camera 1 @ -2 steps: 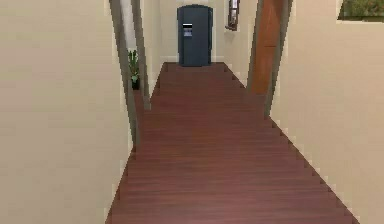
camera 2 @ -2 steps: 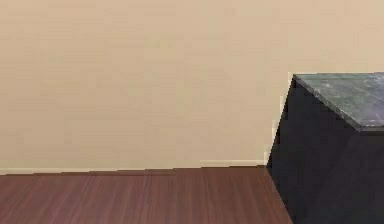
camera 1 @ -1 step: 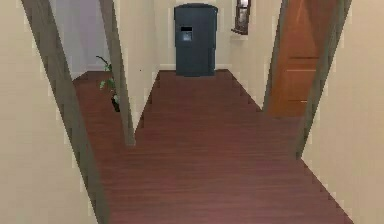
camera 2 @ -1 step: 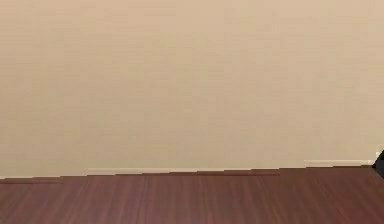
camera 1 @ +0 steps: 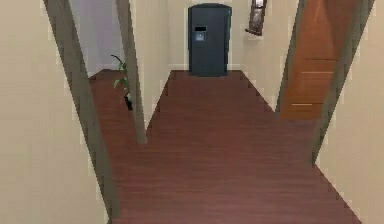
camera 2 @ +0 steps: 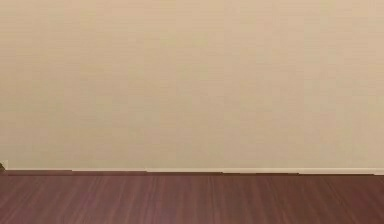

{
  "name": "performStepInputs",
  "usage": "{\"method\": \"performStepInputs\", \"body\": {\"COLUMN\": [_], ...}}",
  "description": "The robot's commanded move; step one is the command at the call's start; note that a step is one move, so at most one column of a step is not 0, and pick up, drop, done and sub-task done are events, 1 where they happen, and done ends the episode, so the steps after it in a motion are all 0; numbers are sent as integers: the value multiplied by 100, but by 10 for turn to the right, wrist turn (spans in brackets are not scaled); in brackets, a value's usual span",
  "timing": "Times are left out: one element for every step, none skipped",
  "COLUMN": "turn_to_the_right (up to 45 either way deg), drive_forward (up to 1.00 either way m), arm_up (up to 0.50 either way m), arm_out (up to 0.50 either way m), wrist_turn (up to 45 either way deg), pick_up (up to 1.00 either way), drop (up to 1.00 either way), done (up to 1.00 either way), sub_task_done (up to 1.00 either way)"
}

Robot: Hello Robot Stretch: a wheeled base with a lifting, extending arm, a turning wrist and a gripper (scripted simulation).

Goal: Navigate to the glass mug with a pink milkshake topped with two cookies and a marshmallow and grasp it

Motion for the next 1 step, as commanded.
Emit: {"method": "performStepInputs", "body": {"turn_to_the_right": [0], "drive_forward": [100], "arm_up": [0], "arm_out": [0], "wrist_turn": [0], "pick_up": [0], "drop": [0], "done": [0], "sub_task_done": [0]}}
